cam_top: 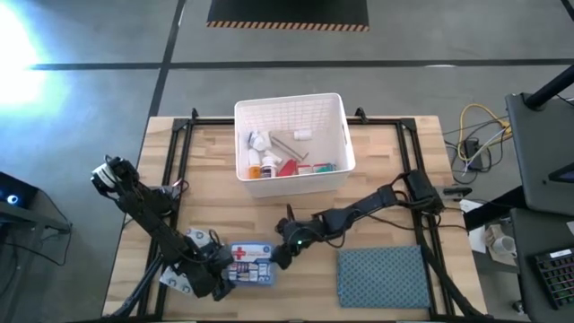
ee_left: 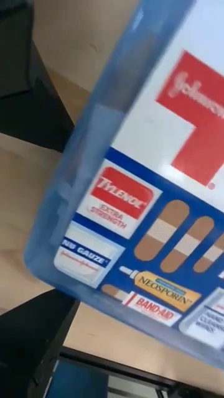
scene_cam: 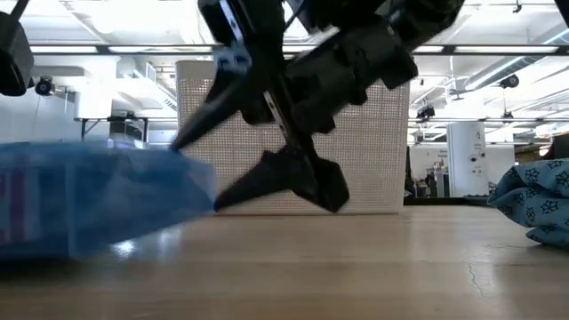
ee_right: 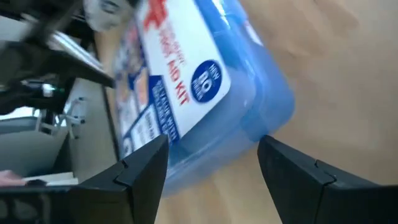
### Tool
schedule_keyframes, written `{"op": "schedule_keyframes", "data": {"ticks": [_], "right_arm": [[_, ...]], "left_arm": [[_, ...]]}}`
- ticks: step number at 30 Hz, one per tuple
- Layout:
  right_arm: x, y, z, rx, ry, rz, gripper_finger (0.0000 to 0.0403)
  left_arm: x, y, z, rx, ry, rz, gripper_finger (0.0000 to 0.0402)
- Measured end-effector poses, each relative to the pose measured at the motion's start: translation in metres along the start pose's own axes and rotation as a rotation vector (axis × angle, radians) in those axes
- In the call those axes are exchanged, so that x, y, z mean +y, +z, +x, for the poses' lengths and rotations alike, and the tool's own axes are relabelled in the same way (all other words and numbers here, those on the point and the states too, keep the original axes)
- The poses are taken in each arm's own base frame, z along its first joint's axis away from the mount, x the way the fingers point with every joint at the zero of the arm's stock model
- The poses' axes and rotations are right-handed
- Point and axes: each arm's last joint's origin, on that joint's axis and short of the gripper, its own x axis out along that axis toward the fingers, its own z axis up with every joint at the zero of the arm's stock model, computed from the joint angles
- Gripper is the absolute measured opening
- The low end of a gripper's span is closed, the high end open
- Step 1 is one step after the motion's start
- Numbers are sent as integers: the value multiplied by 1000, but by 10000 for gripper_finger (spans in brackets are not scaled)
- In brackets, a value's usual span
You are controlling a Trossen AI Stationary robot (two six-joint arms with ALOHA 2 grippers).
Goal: Pick & place medical supplies in basket/bin
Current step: Put the blue first aid kit into the white bin
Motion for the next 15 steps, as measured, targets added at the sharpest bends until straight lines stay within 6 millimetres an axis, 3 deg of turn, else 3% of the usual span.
{"op": "schedule_keyframes", "data": {"ticks": [9,15], "right_arm": [[54,29,-37,-92,171,-146,233],[73,40,-42,-125,207,-237,233]], "left_arm": [[2,4,1,-39,21,-9,349],[6,11,2,-162,73,-10,349]]}}
